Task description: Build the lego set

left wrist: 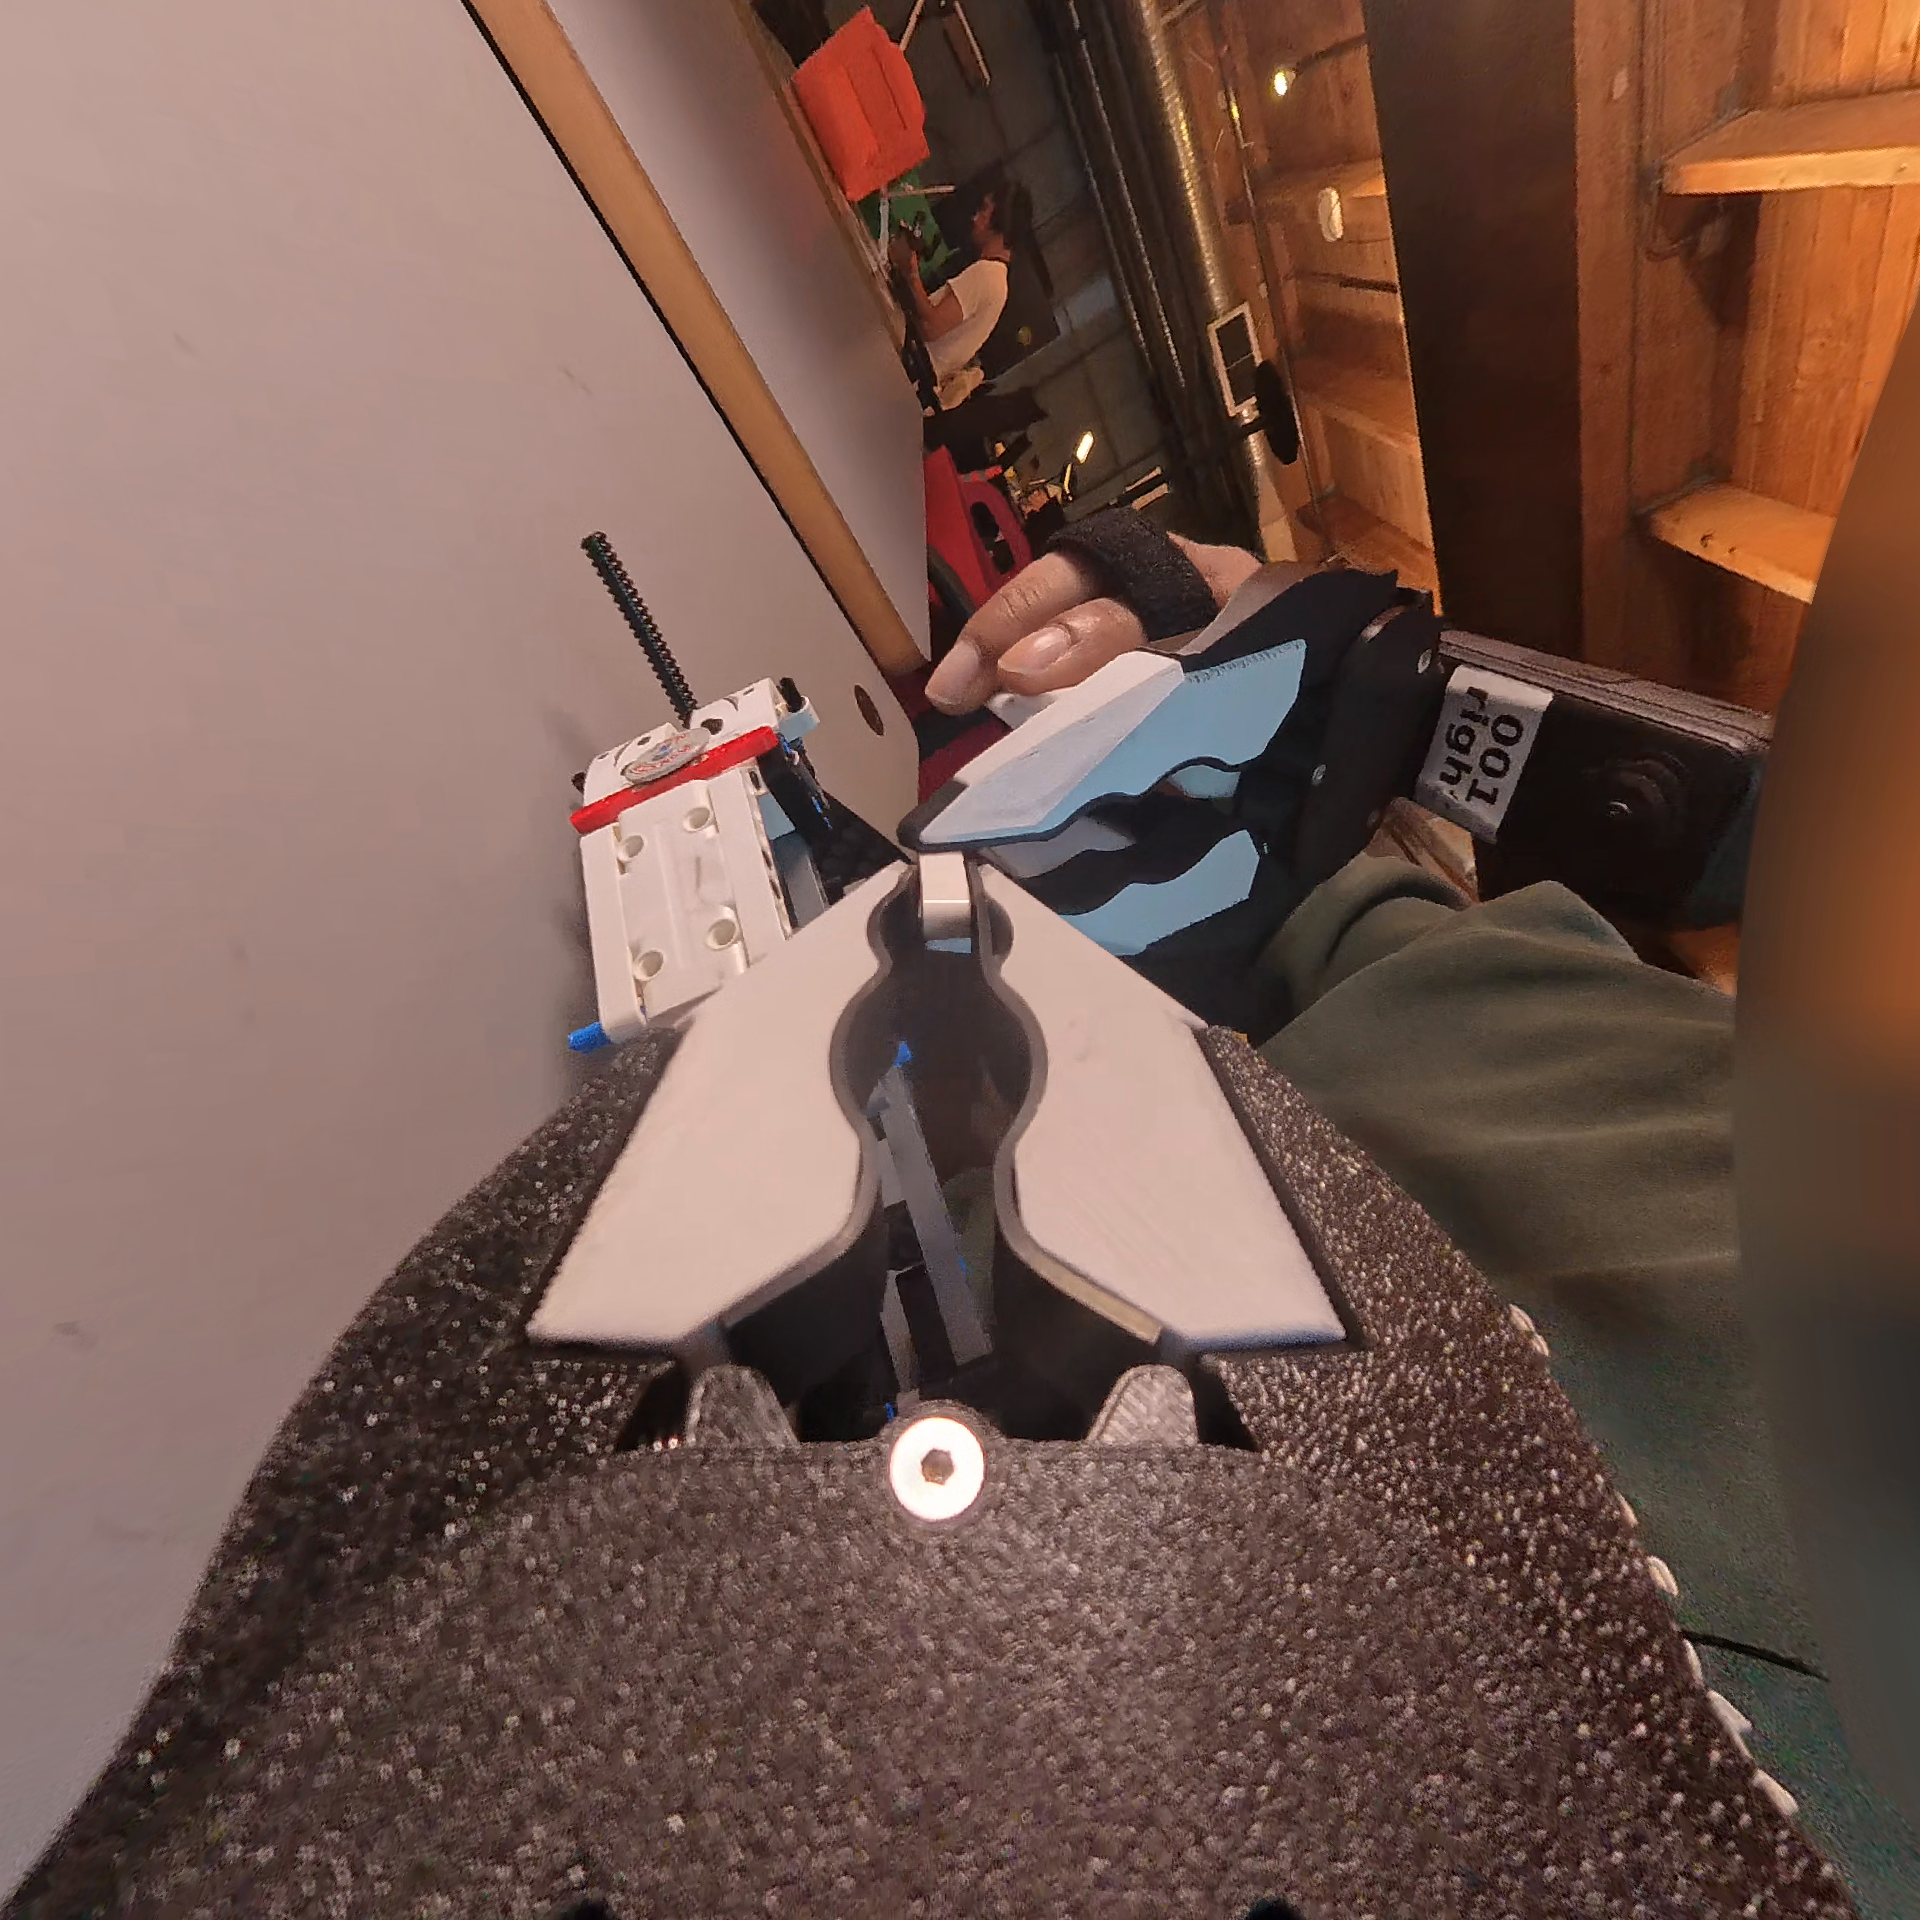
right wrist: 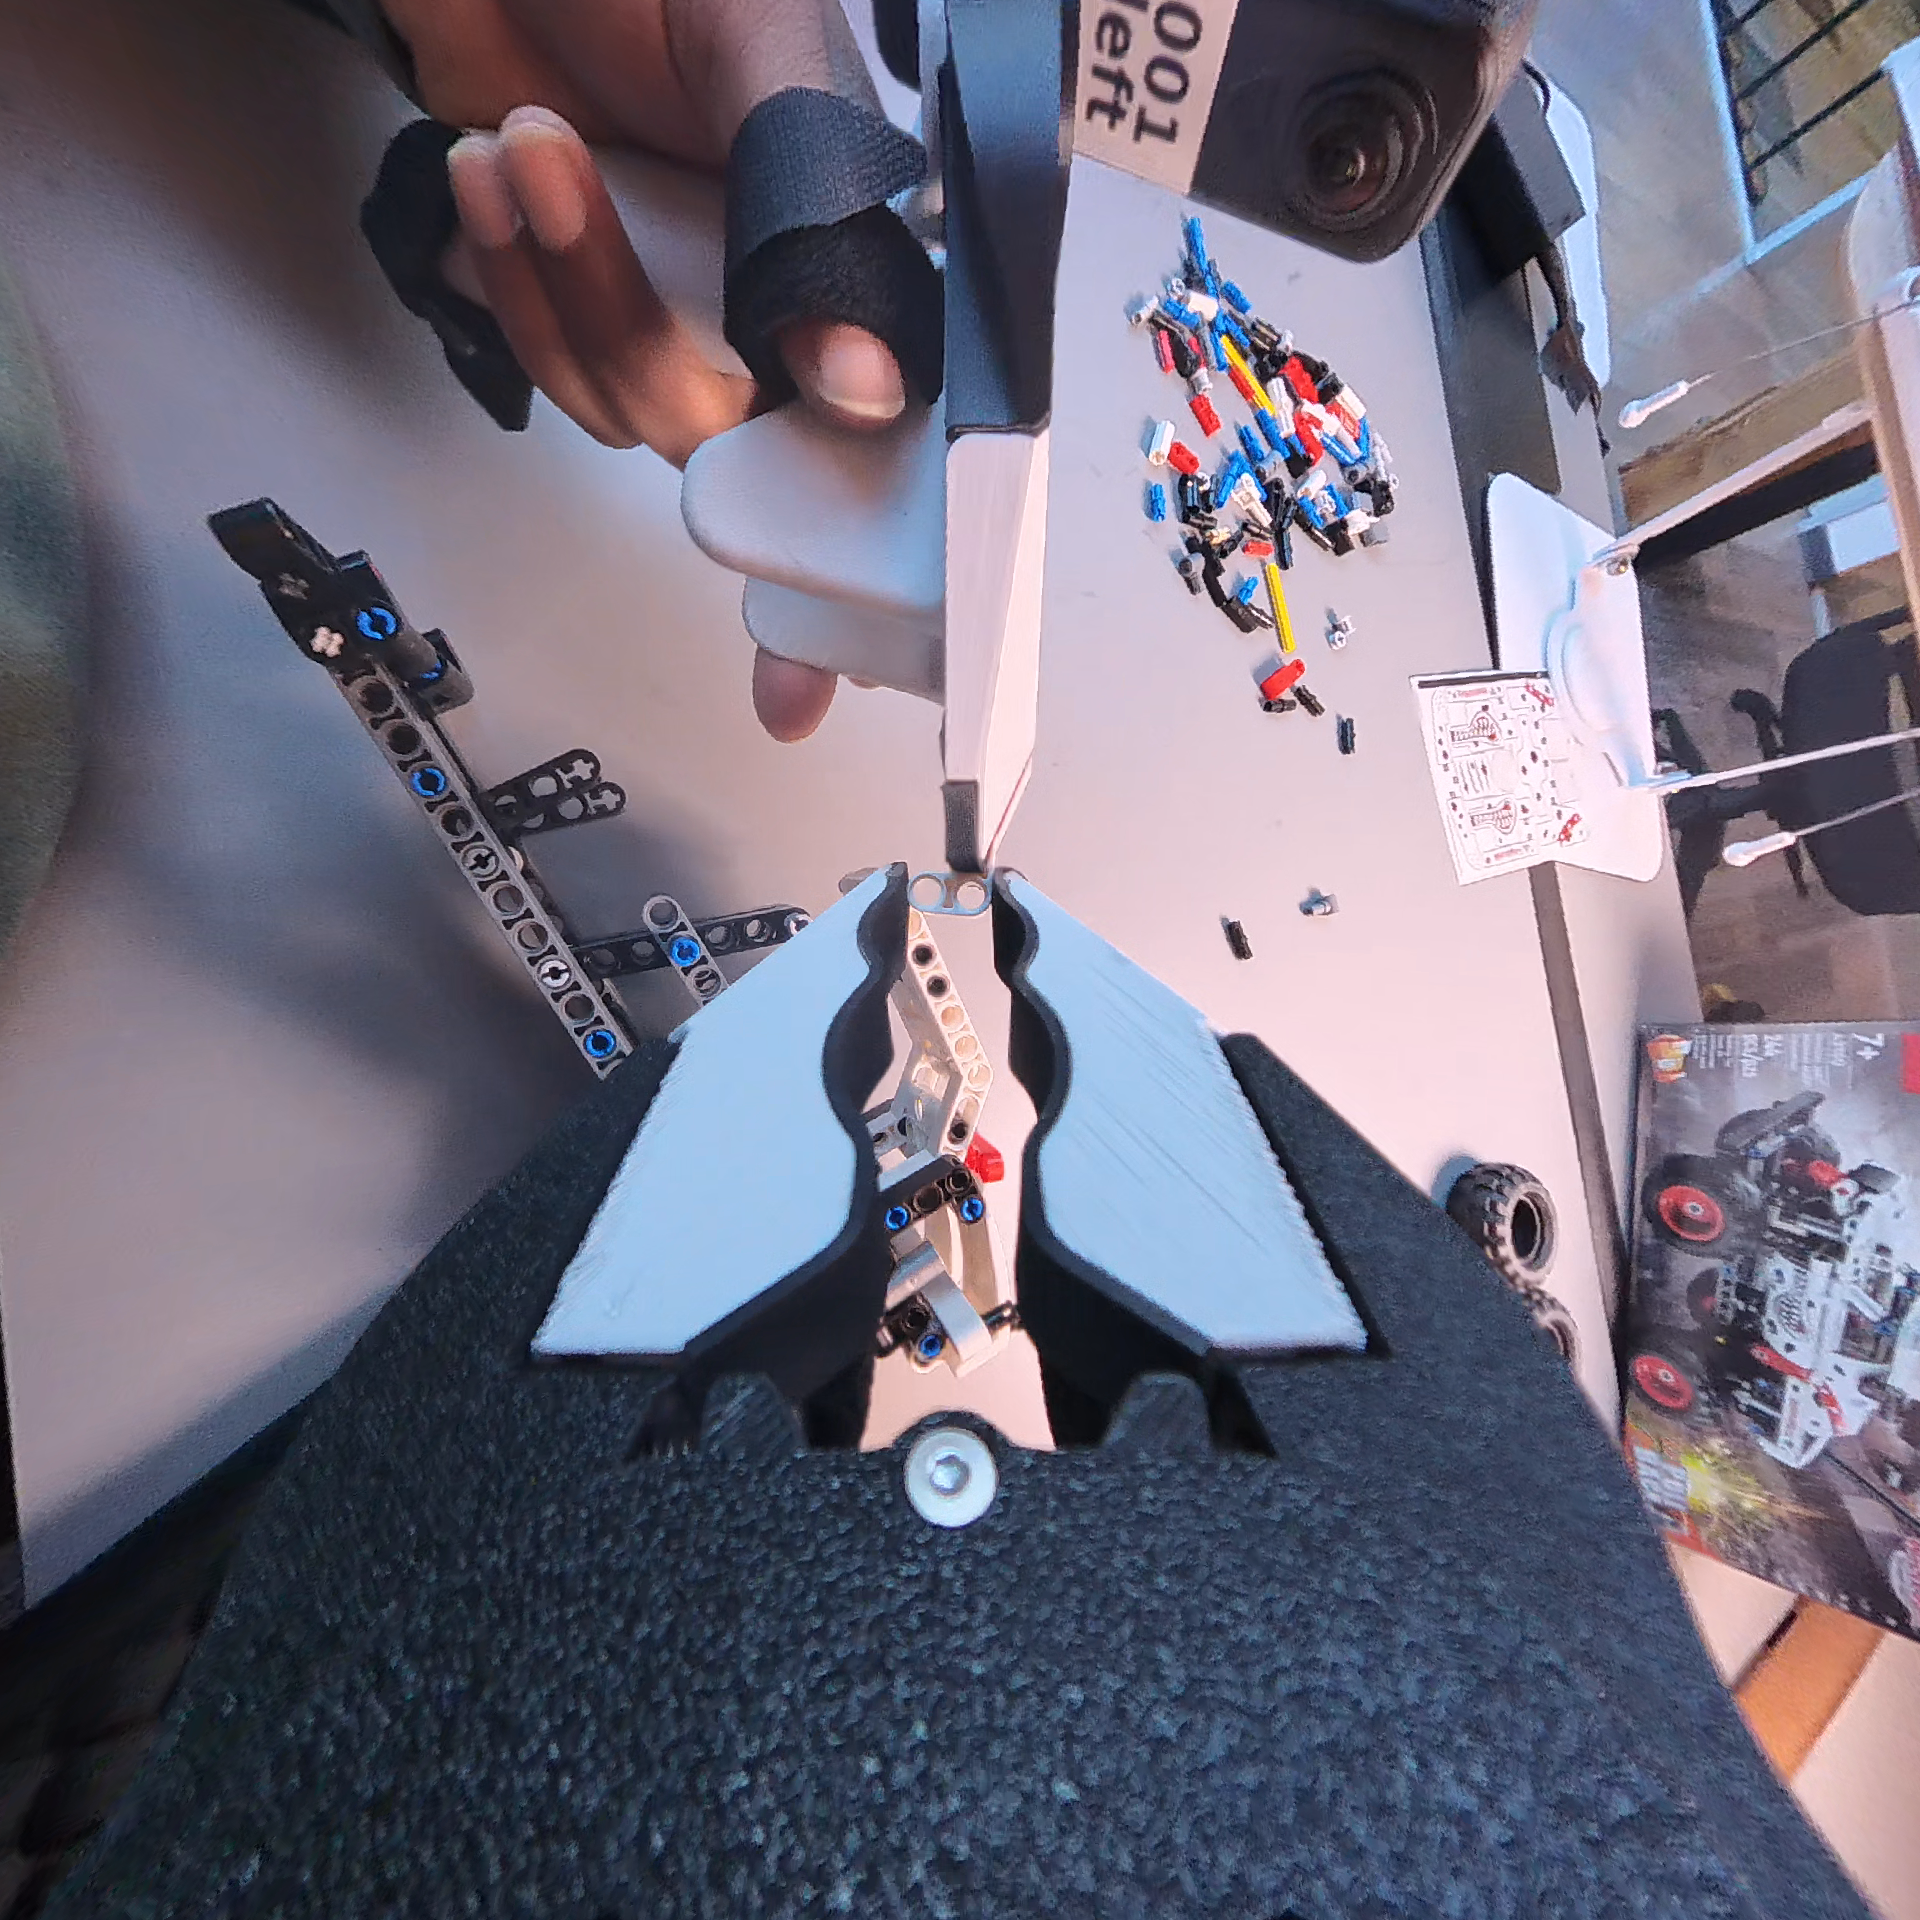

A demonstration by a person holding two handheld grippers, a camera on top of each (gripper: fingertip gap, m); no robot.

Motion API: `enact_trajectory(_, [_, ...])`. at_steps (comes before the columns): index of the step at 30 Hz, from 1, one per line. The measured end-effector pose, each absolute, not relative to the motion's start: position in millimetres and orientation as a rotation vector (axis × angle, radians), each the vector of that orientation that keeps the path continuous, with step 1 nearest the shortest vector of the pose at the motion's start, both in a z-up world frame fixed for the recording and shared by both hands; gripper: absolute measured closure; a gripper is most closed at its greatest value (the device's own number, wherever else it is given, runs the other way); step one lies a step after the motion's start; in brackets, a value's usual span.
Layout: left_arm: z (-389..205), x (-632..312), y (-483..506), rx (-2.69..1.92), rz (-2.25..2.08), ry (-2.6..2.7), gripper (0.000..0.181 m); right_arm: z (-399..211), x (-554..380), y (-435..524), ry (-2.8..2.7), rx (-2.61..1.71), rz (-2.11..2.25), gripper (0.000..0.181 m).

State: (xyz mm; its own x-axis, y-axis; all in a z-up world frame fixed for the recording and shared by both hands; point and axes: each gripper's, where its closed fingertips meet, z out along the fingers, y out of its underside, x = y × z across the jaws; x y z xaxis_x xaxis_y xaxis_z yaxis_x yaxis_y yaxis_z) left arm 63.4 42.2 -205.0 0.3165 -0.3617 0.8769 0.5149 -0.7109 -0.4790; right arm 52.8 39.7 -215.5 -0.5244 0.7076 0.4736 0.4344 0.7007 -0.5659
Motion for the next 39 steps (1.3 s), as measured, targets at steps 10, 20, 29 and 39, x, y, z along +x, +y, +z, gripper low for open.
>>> enact_trajectory(10, [-245.6,73.3,15.1,-2.111,-1.475,0.027,0.101,-230.2,74.4,27.9,-2.368,-0.789,0.805,0.166])
enact_trajectory(20, [-269.4,110.1,14.1,-2.223,-1.467,0.114,0.093,-247.5,68.0,24.7,-2.521,-0.728,0.910,0.166])
enact_trajectory(29, [-279.1,113.9,16.5,-2.264,-1.415,0.188,0.122,-248.7,68.3,23.5,-2.583,-0.662,0.897,0.166])
enact_trajectory(39, [-278.8,110.7,17.4,-2.254,-1.438,0.220,0.123,-249.0,63.4,29.1,-2.611,-0.595,0.855,0.166])
